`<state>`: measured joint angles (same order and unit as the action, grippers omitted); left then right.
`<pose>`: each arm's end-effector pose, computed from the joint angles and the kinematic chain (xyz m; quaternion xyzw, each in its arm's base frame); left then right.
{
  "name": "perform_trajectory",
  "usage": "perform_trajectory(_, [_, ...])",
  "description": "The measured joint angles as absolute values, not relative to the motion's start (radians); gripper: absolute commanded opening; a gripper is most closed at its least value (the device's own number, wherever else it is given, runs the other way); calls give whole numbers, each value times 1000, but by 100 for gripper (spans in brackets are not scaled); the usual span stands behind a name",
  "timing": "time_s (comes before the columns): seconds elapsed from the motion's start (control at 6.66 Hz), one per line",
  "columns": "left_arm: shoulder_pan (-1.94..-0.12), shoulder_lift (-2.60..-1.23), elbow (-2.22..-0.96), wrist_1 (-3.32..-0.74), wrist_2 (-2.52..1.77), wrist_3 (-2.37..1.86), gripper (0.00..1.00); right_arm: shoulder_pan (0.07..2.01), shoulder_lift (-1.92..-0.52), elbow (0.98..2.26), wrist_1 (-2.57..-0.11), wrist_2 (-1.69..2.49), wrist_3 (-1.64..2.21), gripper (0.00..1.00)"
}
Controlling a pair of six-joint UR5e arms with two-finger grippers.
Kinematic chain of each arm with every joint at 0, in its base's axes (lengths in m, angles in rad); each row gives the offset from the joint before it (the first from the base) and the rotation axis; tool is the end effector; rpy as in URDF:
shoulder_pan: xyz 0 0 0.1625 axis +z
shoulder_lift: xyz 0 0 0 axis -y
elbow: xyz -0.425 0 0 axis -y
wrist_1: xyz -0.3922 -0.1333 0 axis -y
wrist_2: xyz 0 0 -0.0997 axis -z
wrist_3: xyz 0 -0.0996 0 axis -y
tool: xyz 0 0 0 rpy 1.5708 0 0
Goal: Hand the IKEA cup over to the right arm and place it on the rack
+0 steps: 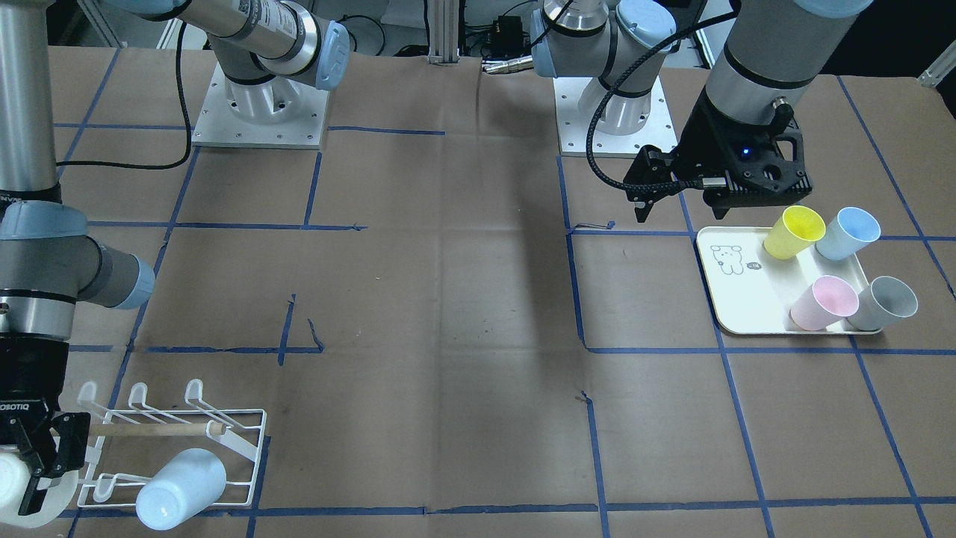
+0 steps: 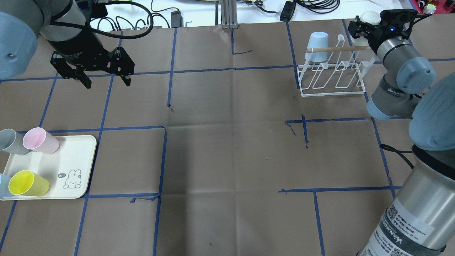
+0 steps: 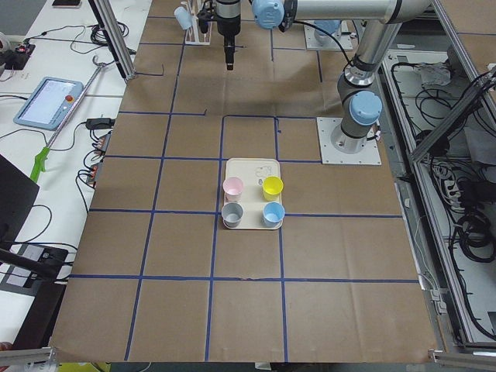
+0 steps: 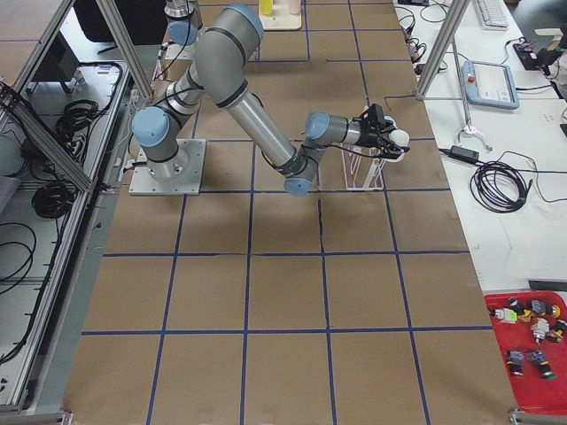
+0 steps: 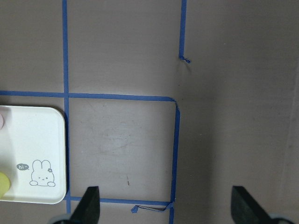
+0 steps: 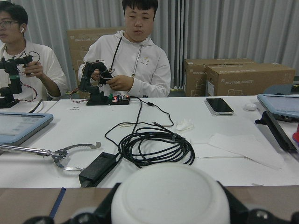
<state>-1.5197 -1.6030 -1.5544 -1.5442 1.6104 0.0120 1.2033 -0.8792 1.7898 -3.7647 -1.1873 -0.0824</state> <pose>-0.1033 -0.5125 0.4826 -0.0196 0.9996 -0.0048 0.0200 -0.0666 -0.6477 0.2495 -0.0012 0.7947 -0.6068 0.0178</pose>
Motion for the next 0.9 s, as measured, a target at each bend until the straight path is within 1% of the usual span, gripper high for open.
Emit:
perform_trajectory(0.15, [-1521, -1605, -1554, -1540, 1597, 17, 100, 1204, -879, 1790, -3765, -1187, -86, 99])
perform_trajectory(0.9, [-1522, -1606, -1554, -1537, 1561, 29, 100, 1205, -885, 1787, -3759, -1178, -74, 100])
